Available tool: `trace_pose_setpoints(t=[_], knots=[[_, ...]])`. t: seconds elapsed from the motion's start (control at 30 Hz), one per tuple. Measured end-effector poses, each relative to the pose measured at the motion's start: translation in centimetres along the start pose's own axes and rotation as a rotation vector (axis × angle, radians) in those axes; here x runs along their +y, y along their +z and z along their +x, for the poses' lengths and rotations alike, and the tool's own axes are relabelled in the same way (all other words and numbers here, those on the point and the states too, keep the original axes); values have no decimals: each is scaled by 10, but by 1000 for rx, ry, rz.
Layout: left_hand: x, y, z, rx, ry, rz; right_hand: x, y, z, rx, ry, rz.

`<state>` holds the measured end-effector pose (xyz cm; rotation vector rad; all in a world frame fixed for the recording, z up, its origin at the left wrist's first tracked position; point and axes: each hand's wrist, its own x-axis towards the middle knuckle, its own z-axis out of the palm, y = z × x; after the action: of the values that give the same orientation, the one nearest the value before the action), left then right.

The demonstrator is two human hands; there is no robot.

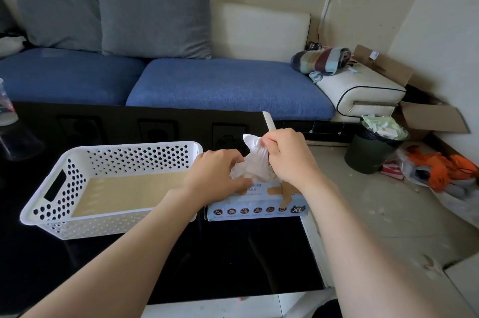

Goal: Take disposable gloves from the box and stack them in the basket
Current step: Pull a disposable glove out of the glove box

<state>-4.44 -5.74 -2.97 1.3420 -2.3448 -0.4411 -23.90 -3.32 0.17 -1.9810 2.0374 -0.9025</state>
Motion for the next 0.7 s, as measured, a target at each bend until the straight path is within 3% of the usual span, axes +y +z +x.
trace_pose_setpoints(t=[0.07,0.17,0.3,0.47,0.53,0.6,0.7], knots=[[1,1,0,7,-7,16,-3,0,-1,80,8,-184],[1,2,-1,7,-6,13,-7,-2,-3,168,56,-266],[0,2,-1,4,-1,3,-12,1,0,306,142,-73],[-1,3,-2,21,17,31,-14,3,0,360,195,87],[-1,3,-3,15,27,44,-14,2,1,309,173,193],[1,5,-5,17,64,53,-12,0,2,138,149,303],[6,4,-9,58,130,-5,-9,-3,0,-16,125,315]])
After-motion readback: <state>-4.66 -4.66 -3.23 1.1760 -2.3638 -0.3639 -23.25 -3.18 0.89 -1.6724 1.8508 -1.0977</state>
